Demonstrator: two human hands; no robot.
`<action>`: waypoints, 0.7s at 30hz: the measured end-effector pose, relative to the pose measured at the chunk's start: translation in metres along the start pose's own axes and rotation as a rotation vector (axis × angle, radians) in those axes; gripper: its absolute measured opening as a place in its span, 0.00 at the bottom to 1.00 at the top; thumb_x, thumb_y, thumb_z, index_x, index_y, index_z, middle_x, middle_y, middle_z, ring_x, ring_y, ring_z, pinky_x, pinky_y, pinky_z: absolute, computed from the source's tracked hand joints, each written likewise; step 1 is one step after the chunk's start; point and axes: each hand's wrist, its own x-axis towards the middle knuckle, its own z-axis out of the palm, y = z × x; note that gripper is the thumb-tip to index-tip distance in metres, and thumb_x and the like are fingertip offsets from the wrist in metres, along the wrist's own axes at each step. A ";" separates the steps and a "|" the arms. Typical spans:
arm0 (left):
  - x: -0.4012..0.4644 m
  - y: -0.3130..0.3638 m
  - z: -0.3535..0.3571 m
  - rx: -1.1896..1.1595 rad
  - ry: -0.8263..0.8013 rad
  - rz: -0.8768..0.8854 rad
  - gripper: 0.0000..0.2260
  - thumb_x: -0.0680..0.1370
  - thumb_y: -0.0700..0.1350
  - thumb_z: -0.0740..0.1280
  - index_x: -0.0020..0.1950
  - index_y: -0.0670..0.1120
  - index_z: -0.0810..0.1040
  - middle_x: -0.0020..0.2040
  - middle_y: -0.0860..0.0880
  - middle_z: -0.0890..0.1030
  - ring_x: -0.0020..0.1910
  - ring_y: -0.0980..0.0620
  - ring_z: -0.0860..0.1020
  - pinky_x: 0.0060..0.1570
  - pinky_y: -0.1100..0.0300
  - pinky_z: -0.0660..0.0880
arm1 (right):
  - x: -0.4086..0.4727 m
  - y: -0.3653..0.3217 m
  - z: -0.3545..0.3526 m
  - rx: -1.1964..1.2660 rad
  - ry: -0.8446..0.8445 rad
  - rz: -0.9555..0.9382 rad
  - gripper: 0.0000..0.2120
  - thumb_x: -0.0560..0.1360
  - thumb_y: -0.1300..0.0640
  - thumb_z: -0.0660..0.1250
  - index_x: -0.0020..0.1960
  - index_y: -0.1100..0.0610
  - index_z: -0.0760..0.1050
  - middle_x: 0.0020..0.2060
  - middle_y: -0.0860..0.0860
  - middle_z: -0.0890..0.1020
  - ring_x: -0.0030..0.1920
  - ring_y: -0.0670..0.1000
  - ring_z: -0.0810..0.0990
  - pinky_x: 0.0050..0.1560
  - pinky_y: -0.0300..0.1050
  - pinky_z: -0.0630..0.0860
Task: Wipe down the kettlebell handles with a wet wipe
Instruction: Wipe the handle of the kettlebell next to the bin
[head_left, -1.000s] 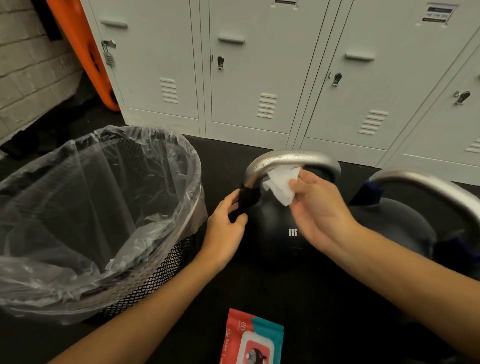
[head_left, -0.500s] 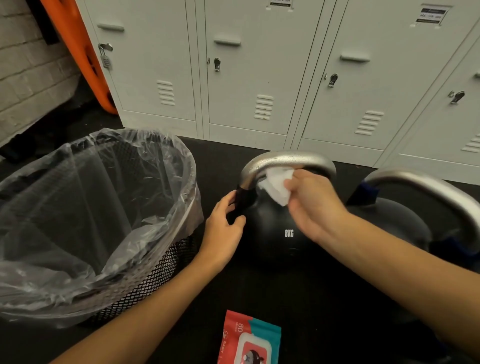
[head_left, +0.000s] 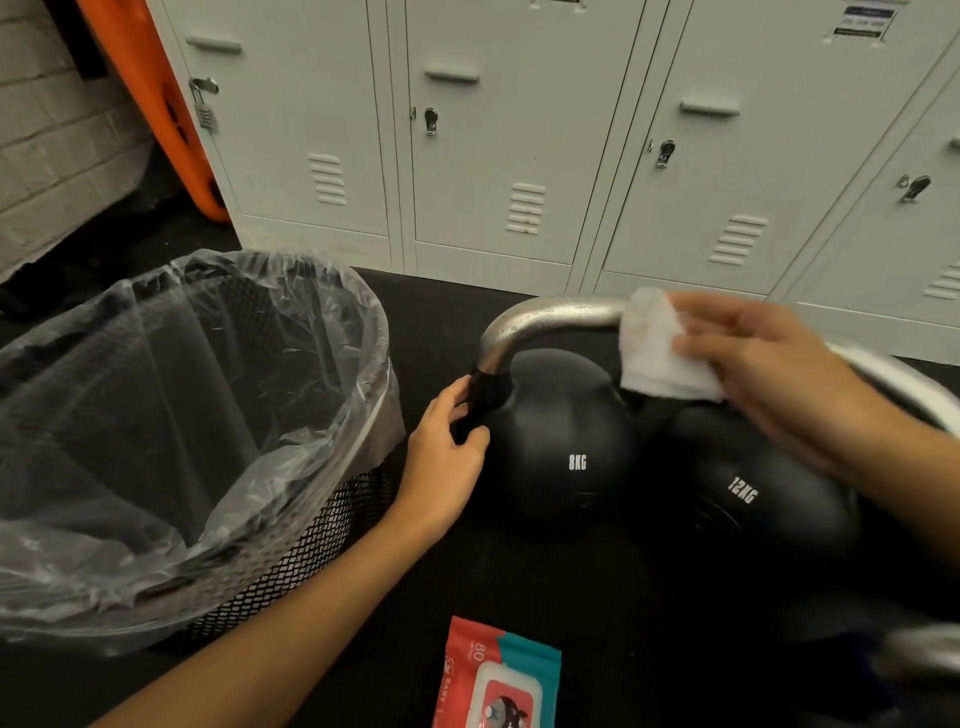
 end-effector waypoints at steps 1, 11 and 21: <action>0.000 0.000 0.000 0.003 -0.001 0.005 0.25 0.77 0.35 0.64 0.71 0.53 0.68 0.68 0.55 0.73 0.64 0.63 0.70 0.63 0.65 0.65 | 0.005 -0.003 -0.009 0.004 0.048 -0.024 0.19 0.77 0.73 0.59 0.59 0.56 0.79 0.53 0.55 0.84 0.56 0.54 0.82 0.60 0.46 0.77; -0.025 0.027 0.011 0.230 0.250 0.363 0.22 0.75 0.42 0.67 0.69 0.49 0.68 0.60 0.59 0.61 0.64 0.54 0.67 0.65 0.61 0.66 | 0.040 -0.004 -0.027 0.130 0.101 -0.065 0.13 0.81 0.67 0.59 0.63 0.61 0.76 0.49 0.48 0.86 0.51 0.47 0.84 0.49 0.39 0.81; -0.011 0.120 0.050 -0.321 -0.111 0.134 0.17 0.76 0.51 0.70 0.62 0.46 0.76 0.53 0.52 0.82 0.51 0.56 0.81 0.54 0.55 0.79 | 0.008 -0.016 0.004 0.364 -0.125 -0.069 0.16 0.71 0.66 0.67 0.59 0.63 0.77 0.47 0.56 0.86 0.49 0.54 0.85 0.50 0.46 0.83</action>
